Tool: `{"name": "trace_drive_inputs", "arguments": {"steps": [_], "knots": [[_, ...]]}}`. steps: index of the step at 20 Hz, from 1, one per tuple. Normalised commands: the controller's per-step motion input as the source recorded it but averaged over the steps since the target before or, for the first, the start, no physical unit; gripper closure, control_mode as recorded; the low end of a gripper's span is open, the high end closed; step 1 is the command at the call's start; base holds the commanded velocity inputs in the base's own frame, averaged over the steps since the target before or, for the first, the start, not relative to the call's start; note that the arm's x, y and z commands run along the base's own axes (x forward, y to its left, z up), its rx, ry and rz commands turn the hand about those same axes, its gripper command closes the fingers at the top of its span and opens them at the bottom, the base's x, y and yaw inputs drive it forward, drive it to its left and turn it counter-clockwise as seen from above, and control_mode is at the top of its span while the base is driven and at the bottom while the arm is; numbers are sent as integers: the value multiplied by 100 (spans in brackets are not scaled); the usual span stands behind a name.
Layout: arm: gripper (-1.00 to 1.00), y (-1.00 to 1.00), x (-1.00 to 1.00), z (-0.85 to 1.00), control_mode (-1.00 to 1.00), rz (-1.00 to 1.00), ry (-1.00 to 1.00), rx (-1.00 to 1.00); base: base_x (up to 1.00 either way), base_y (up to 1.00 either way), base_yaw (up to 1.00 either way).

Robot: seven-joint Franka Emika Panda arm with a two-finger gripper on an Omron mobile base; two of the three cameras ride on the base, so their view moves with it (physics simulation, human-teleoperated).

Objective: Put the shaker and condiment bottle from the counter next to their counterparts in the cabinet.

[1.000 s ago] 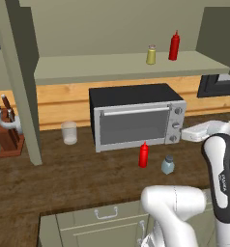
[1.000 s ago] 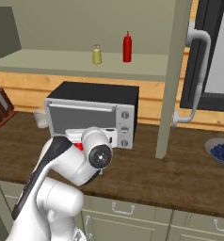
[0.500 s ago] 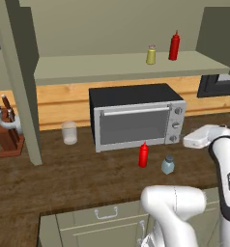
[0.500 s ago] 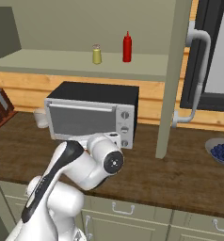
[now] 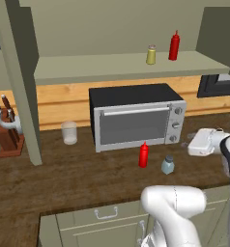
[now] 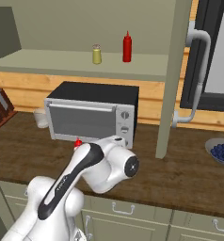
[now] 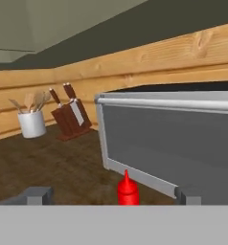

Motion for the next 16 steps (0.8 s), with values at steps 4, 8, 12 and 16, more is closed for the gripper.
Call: {"name": "trace_drive_inputs", "arguments": {"steps": [4,8,12,16], "knots": [[-100,-2,3,-27,-100,16,0,0,0,0,0],[-100,-3,6,-35,-100,15,-1,0,0,0,0],[-100,-4,8,-44,-100,14,-2,1,0,0,0],[-100,-4,7,-35,-100,14,-5,2,0,0,0]]}}
